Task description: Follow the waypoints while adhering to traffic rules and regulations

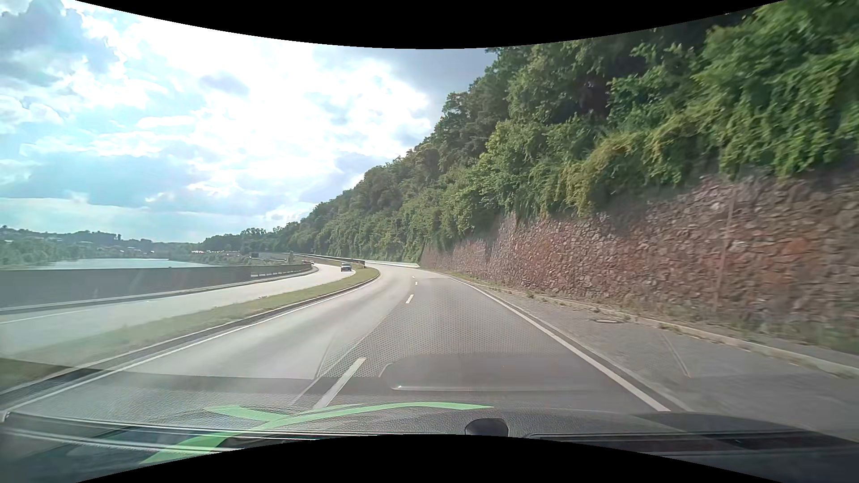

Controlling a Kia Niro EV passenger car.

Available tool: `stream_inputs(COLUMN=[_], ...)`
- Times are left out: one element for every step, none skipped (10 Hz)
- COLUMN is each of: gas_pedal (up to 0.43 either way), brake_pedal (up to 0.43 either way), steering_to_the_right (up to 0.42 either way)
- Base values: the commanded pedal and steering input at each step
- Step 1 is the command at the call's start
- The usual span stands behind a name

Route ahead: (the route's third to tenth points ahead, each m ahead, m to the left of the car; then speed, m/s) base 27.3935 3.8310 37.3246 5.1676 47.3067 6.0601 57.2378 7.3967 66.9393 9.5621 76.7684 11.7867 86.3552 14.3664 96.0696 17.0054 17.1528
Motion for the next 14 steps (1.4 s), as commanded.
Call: stream_inputs(gas_pedal=[0.209, 0.209, 0.209, 0.22, 0.22, 0.22, 0.22, 0.22, 0.22, 0.22, 0.22, 0.22, 0.22, 0.22], brake_pedal=[0.0, 0.0, 0.0, 0.0, 0.0, 0.0, 0.0, 0.0, 0.0, 0.0, 0.0, 0.0, 0.0, 0.0], steering_to_the_right=[-0.02, -0.02, -0.02, -0.02, -0.02, -0.02, -0.02, -0.02, -0.02, -0.021, -0.02, -0.02, -0.02, -0.02])
